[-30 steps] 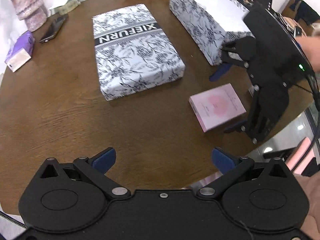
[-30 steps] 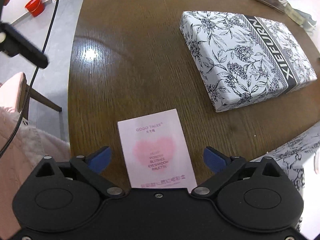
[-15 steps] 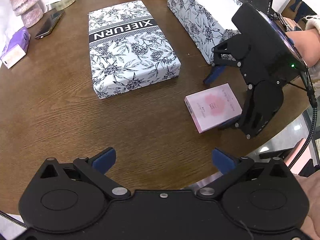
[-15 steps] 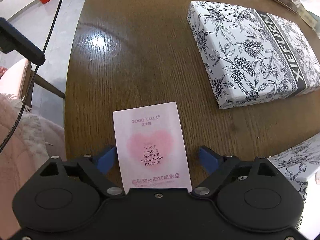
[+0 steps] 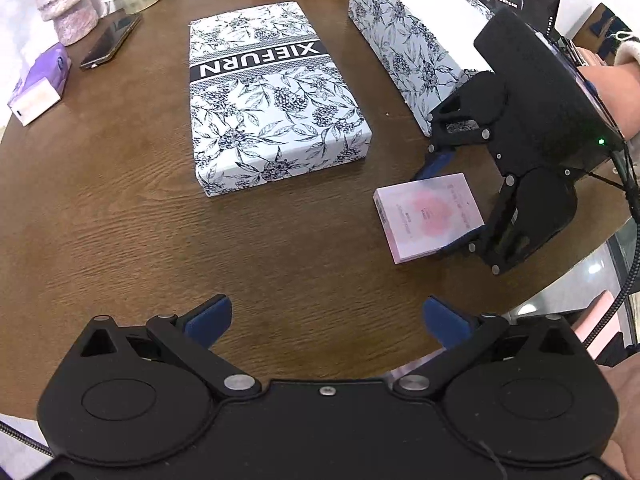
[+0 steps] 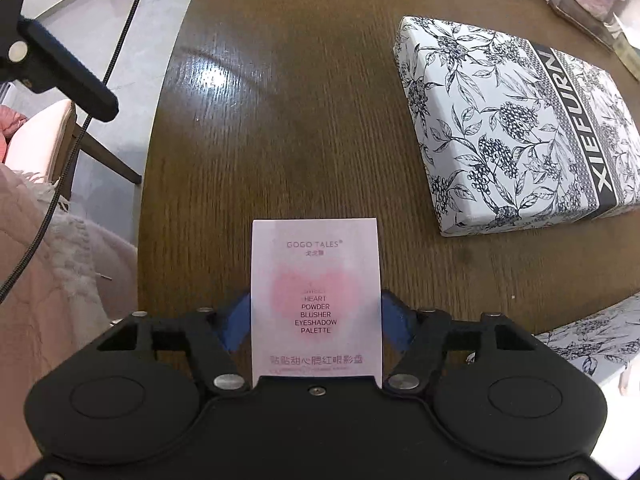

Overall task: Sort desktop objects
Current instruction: 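Move the right gripper to the pink palette card and close on it, then lift the pink card with the right gripper and carry it over the open box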

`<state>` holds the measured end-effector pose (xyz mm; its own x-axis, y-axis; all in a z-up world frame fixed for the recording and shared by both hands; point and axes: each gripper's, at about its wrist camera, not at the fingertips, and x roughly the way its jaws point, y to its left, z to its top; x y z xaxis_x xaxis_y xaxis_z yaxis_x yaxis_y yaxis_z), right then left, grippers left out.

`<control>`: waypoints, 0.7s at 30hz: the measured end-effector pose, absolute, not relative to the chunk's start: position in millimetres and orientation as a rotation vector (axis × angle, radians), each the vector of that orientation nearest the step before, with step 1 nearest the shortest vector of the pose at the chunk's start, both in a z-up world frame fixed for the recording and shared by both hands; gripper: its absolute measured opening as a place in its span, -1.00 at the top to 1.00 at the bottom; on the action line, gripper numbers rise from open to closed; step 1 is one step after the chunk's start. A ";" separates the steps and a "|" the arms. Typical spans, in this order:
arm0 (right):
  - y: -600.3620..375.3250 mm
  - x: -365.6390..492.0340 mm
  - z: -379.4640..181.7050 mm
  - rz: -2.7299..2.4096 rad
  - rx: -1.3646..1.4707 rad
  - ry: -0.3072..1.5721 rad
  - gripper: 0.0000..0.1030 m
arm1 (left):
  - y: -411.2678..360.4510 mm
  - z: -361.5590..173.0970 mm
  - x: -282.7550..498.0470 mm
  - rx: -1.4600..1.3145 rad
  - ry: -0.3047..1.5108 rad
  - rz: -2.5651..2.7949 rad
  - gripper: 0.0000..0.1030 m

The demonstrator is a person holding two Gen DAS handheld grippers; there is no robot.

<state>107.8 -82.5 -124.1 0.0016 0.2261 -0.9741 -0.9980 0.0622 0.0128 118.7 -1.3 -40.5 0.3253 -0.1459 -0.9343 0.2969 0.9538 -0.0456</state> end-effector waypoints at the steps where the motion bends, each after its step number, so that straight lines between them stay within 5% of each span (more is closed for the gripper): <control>1: -84.1 107.8 -124.4 1.269 -0.994 1.071 -0.34 | -1.6 -39.6 119.0 0.143 1.203 -0.292 -1.00; 21: -64.1 113.2 -65.9 1.216 -1.019 0.913 -0.34 | 5.3 28.7 126.9 0.094 1.092 -0.285 -1.00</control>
<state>113.2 -64.1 -65.9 0.1328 0.2931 -0.9468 -0.9910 0.0559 -0.1217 126.9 5.3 28.7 0.4284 -0.1821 -0.8850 0.2741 0.9595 -0.0648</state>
